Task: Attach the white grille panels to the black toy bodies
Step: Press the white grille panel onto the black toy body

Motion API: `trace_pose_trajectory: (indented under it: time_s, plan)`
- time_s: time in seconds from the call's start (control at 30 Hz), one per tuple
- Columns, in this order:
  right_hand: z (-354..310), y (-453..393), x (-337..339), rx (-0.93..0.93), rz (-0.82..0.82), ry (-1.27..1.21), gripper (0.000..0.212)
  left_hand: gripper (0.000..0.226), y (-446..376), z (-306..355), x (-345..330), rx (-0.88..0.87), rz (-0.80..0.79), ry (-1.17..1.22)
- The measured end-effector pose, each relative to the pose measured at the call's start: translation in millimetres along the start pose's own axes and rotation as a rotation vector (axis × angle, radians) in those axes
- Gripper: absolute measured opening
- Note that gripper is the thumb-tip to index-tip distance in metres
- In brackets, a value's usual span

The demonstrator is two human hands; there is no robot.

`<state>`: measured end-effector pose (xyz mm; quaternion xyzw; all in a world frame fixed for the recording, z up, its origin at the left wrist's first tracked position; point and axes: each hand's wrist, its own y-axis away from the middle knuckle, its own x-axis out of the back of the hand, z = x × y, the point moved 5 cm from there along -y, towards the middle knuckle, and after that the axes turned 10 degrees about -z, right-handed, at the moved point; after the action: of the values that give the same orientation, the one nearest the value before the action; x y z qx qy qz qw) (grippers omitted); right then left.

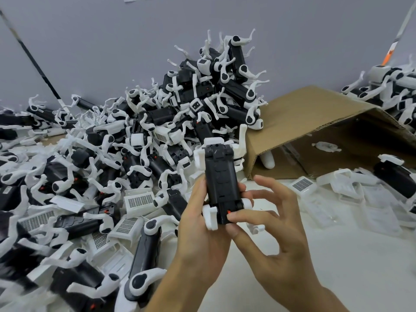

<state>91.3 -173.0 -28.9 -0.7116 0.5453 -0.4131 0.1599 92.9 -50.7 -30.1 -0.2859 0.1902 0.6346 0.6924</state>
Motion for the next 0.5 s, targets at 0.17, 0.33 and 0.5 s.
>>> trace_pose_trajectory:
  time_s: [0.17,0.33,0.5]
  plan:
    - [2.7,0.4,-0.6,-0.065,-0.002,-0.033,0.024,0.038,-2.7,-1.3,2.8,-0.001,0.036,0.087]
    - [16.9,0.9,12.1,-0.246,0.217,-0.173,0.034,0.037,-6.1,3.1,8.2,-0.138,0.11,-0.028]
    - [10.8,0.7,17.9,-0.112,0.152,-0.101,0.031,0.057,-2.7,8.0,15.3,-0.212,0.271,-0.334]
